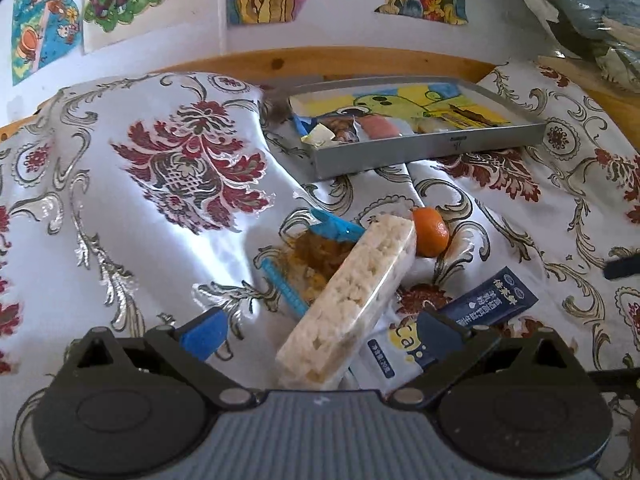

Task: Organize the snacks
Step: 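Lower the left tool onto the rice-cake bar and close while the right tool grasps the blue stick packet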

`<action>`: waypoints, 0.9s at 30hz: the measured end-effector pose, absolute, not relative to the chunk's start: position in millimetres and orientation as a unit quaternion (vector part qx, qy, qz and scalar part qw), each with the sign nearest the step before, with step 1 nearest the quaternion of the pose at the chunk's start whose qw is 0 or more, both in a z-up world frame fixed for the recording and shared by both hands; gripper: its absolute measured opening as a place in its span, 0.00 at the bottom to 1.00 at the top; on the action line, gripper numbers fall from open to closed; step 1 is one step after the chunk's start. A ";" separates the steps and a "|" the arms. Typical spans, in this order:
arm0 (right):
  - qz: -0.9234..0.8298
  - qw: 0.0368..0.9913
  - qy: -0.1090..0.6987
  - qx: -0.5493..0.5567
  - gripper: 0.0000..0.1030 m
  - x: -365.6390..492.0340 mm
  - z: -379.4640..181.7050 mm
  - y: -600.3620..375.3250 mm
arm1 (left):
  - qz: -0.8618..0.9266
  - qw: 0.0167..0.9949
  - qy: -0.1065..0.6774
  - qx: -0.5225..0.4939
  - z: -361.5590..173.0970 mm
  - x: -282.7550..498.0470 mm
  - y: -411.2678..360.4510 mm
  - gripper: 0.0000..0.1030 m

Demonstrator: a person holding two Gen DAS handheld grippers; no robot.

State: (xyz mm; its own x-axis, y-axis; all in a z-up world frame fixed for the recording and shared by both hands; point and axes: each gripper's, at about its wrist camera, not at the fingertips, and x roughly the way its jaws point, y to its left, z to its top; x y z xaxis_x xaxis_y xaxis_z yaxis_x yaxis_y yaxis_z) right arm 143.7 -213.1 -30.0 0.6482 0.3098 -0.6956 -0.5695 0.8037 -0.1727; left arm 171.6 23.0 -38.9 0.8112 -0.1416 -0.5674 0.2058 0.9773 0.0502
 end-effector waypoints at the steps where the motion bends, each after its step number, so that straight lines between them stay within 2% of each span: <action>1: 0.260 0.884 0.337 -0.193 0.99 150.0 -29.4 -211.9 | -0.098 0.949 0.293 0.055 -39.1 172.3 22.6 1.00; 6: 0.311 0.865 0.332 -0.213 0.92 181.6 -28.7 -202.7 | -0.129 0.945 0.297 0.057 -42.0 173.6 21.9 1.00; 19: 0.404 0.801 0.329 -0.296 0.85 218.4 -40.3 -159.9 | -0.166 0.938 0.303 0.026 -43.6 185.7 37.0 0.98; 22: 0.405 0.793 0.342 -0.298 0.75 227.3 -44.8 -154.9 | -0.161 0.939 0.304 0.012 -42.5 189.4 42.4 0.93; 23: 0.404 0.792 0.349 -0.296 0.69 230.1 -45.7 -153.9 | -0.161 0.939 0.304 0.008 -42.1 190.0 43.7 0.91; 27: 0.406 0.786 0.360 -0.295 0.57 230.3 -45.9 -152.6 | -0.162 0.941 0.298 0.004 -40.3 189.7 46.1 0.86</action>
